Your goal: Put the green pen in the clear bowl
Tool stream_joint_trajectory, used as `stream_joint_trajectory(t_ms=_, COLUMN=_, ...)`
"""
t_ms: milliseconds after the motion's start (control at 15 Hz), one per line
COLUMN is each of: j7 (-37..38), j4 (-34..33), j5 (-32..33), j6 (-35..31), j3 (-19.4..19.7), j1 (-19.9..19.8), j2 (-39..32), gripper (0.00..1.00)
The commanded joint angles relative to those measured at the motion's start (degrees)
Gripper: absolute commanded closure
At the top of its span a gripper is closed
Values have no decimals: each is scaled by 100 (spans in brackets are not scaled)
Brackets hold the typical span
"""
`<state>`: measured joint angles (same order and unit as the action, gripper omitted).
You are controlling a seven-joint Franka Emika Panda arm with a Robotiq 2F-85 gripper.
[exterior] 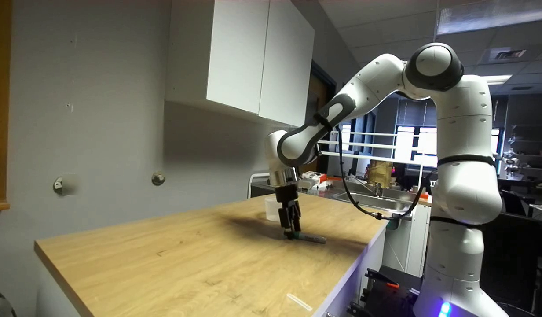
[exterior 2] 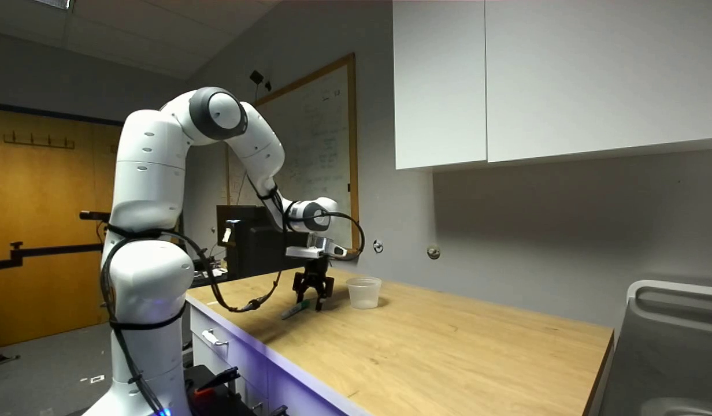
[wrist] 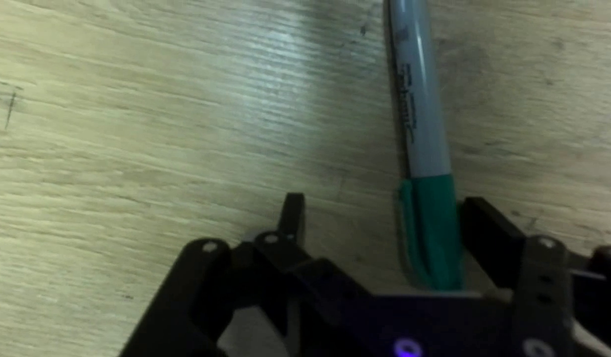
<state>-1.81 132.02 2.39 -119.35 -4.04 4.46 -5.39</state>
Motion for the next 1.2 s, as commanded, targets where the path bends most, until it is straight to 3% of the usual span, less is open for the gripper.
stream_joint_trajectory(t_ms=0, j7=-95, j4=-64, j5=-134, j6=211, j3=4, j1=-42, j2=15, gripper=50)
stream_joint_trajectory(t_ms=400, j7=9, j4=-126, j5=-34, j6=417, j3=0, j1=-21, j2=54, gripper=94)
stream_joint_trajectory(t_ms=467, j7=75, j4=-145, j5=8, j6=468, j3=-5, j1=-9, j2=62, gripper=97)
stream_joint_trajectory(t_ms=533, j7=114, j4=-160, j5=24, j6=513, j3=-10, j1=1, j2=71, gripper=92)
stream_joint_trajectory(t_ms=800, j7=491, j4=-330, j5=235, j6=689, j3=-97, j1=142, j2=172, gripper=92)
stream_joint_trajectory(t_ms=1133, j7=375, j4=-924, j5=404, j6=1211, j3=-400, j1=468, j2=102, gripper=92)
